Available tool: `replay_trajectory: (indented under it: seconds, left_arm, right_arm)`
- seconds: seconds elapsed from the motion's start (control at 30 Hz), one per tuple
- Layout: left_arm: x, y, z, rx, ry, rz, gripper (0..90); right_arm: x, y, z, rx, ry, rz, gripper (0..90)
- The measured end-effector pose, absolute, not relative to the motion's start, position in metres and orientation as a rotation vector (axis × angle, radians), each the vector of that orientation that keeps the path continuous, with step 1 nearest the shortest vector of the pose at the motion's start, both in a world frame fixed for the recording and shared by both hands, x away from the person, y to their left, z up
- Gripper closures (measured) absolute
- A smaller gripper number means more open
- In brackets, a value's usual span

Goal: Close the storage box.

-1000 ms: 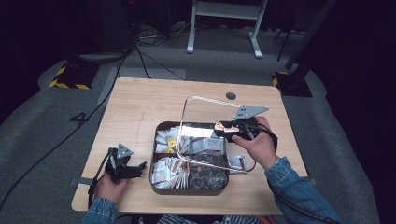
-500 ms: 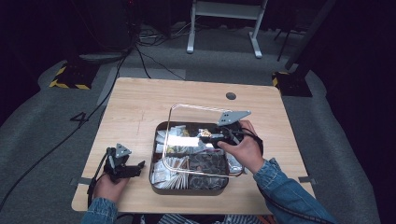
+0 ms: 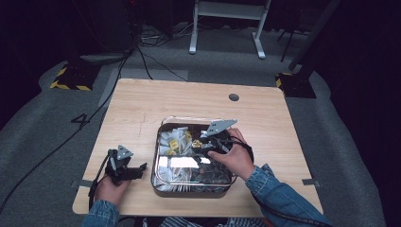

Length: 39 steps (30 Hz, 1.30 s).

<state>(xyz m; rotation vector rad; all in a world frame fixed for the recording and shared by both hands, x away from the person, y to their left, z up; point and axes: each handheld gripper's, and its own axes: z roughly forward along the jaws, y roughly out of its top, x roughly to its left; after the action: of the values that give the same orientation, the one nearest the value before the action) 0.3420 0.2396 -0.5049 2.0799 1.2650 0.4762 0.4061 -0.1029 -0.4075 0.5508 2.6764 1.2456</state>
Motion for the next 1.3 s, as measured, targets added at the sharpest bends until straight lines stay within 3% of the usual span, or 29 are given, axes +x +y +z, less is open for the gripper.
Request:
replay_trajectory:
  seconds: [1.3]
  left_arm:
    - [0.344, 0.238, -0.505, 2.075, 1.271, 0.476, 16.3]
  right_arm:
    - [0.398, -0.087, -0.440, 0.525, 2.675, 1.185, 58.6]
